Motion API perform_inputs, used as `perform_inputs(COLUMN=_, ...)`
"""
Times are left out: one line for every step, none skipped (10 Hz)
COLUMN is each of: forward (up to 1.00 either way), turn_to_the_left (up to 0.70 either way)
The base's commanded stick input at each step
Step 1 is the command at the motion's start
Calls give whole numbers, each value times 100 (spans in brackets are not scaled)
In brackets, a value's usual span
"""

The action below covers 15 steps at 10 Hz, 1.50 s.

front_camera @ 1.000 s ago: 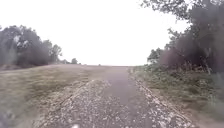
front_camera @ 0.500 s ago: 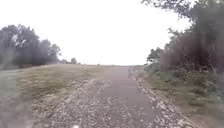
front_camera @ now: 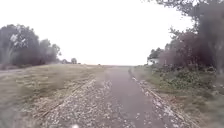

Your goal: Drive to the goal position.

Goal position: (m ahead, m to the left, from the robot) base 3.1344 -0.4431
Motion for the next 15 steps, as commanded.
perform_inputs(forward=45, turn_to_the_left=-1)
perform_inputs(forward=45, turn_to_the_left=-4)
perform_inputs(forward=45, turn_to_the_left=-15)
perform_inputs(forward=45, turn_to_the_left=-24)
perform_inputs(forward=45, turn_to_the_left=-25)
perform_inputs(forward=45, turn_to_the_left=-26)
perform_inputs(forward=45, turn_to_the_left=-27)
perform_inputs(forward=45, turn_to_the_left=-27)
perform_inputs(forward=45, turn_to_the_left=-27)
perform_inputs(forward=45, turn_to_the_left=-27)
perform_inputs(forward=45, turn_to_the_left=-27)
perform_inputs(forward=45, turn_to_the_left=-27)
perform_inputs(forward=45, turn_to_the_left=-20)
perform_inputs(forward=45, turn_to_the_left=-13)
perform_inputs(forward=45, turn_to_the_left=-6)
